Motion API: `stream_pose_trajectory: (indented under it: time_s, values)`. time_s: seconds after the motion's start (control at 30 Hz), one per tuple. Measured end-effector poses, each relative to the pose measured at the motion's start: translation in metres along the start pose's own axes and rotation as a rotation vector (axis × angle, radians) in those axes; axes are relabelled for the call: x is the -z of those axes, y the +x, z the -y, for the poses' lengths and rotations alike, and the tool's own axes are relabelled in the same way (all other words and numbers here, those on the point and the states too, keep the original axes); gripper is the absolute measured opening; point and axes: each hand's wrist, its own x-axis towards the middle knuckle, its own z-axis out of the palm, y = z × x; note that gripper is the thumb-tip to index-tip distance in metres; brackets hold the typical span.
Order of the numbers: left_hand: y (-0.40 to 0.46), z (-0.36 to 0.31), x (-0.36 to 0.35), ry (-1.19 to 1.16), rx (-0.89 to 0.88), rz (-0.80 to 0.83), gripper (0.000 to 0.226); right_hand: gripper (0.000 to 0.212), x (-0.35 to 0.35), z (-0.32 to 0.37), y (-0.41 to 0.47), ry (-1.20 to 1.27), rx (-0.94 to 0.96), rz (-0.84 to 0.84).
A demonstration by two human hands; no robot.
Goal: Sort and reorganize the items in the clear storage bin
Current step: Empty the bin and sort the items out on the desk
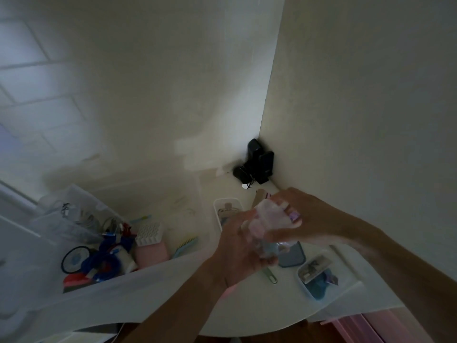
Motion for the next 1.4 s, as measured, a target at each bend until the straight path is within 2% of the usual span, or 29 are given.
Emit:
stream_pose_trajectory:
  time_s: [0.13, 0.27, 0.37, 0.47, 0.53, 0.6, 0.67, 0.83, 0.93, 0.97, 1.13, 1.23, 1.33, 1.4]
  values:
    - [0.000, -0.003, -0.005, 0.076, 0.010, -0.064, 0.068, 0.091, 0.001, -0.003, -0.006, 0.019, 0.139, 0.029]
    - [0.001, -0.006, -0.010, 0.160, 0.130, -0.122, 0.071, 0.090, 0.002, -0.005, -0.009, -0.049, 0.371, 0.039]
    - [0.004, -0.009, -0.010, 0.178, 0.201, -0.103, 0.060, 0.090, 0.003, -0.006, -0.011, -0.085, 0.415, 0.056]
    - [0.004, -0.006, -0.010, 0.168, 0.196, -0.122, 0.064, 0.089, 0.003, -0.005, -0.014, -0.117, 0.352, 0.053]
    - [0.005, -0.004, -0.011, 0.147, 0.137, -0.132, 0.069, 0.082, 0.000, -0.001, -0.015, -0.081, 0.201, -0.017]
    - [0.003, -0.004, -0.016, 0.111, 0.072, -0.116, 0.064, 0.067, -0.004, 0.007, -0.014, -0.037, 0.046, -0.101]
    - [0.003, -0.004, -0.016, 0.130, 0.052, -0.128, 0.066, 0.070, -0.007, 0.007, -0.014, -0.017, -0.014, -0.118]
    - [0.007, -0.003, -0.010, 0.136, 0.067, -0.169, 0.078, 0.092, 0.001, -0.002, -0.018, 0.067, 0.017, 0.081]
    - [0.007, -0.005, -0.012, 0.207, 0.048, -0.168, 0.078, 0.069, -0.003, 0.001, -0.015, 0.152, -0.062, -0.003]
    - [0.008, -0.005, -0.011, 0.239, 0.042, -0.183, 0.080, 0.067, -0.004, 0.000, -0.014, 0.169, -0.089, -0.008]
    - [0.009, -0.005, -0.008, 0.226, 0.031, -0.206, 0.086, 0.081, -0.003, -0.002, -0.017, 0.142, -0.026, 0.012]
    - [0.010, -0.001, -0.006, 0.227, 0.043, -0.225, 0.077, 0.072, -0.003, -0.005, -0.013, 0.073, -0.107, -0.046]
    - [0.007, 0.001, -0.008, 0.169, 0.028, -0.166, 0.059, 0.087, -0.001, -0.009, -0.012, 0.156, -0.057, 0.037]
    - [0.005, 0.001, -0.011, 0.111, 0.008, -0.107, 0.058, 0.090, -0.002, -0.010, -0.014, 0.164, -0.015, 0.067]
